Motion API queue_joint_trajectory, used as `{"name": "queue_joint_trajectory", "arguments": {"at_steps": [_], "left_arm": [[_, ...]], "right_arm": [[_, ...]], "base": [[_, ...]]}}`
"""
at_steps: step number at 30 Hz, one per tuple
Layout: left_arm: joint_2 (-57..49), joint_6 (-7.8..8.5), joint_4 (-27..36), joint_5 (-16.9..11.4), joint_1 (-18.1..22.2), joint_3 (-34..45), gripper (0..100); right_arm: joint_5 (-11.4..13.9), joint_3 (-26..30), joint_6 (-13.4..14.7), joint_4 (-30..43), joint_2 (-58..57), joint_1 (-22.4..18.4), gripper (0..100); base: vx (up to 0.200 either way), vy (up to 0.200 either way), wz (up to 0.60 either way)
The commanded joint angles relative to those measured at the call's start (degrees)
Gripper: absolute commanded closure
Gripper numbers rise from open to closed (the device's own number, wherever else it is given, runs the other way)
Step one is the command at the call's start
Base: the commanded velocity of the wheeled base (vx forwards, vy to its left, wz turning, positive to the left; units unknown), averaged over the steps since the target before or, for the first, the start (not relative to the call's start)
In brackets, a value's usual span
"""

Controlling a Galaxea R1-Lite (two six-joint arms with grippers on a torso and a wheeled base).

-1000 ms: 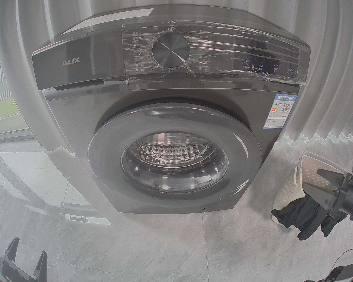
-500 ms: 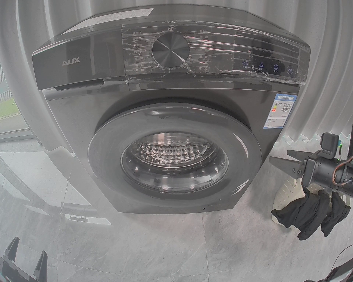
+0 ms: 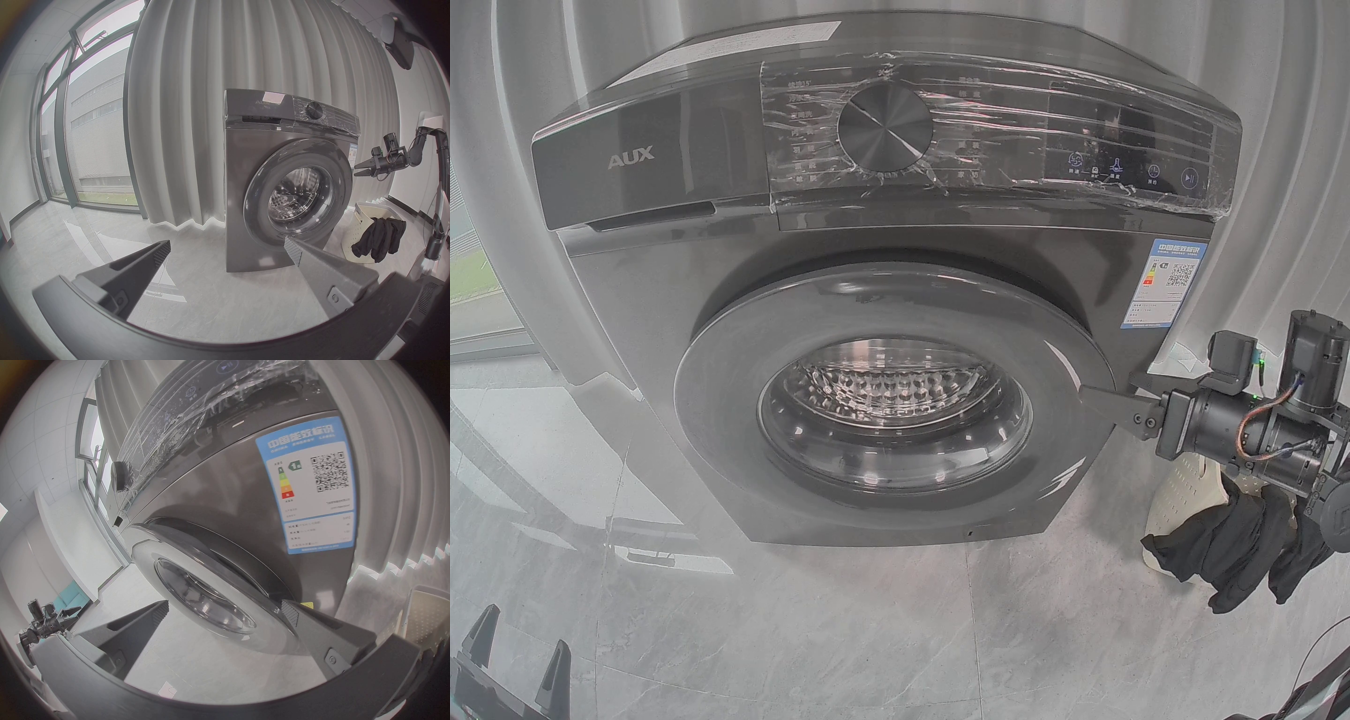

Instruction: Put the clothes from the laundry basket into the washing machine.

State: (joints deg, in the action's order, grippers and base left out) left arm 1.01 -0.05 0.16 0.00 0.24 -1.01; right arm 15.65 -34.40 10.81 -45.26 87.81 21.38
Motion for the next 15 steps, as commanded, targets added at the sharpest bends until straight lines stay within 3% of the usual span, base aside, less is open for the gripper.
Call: {"name": "queue_joint_trajectory", "arguments": {"at_steps": [1, 9, 15], "left_arm": [[-1.0, -0.04, 0.0, 0.0, 0.0, 1.0, 0], [-1.0, -0.04, 0.0, 0.0, 0.0, 1.0, 0], [-1.0, -0.04, 0.0, 0.0, 0.0, 0.9, 0]], "right_arm": [[-0.1, -1.0, 0.0, -1.3, 3.3, 1.3, 0], [-0.4, -0.5, 0.7, -1.3, 3.2, 3.6, 0], [-0.4, 3.6, 0.3, -1.4, 1.3, 4.0, 0]], "base": [[0.0, 0.0, 0.0], [0.0, 0.0, 0.0], [0.0, 0.0, 0.0]]}}
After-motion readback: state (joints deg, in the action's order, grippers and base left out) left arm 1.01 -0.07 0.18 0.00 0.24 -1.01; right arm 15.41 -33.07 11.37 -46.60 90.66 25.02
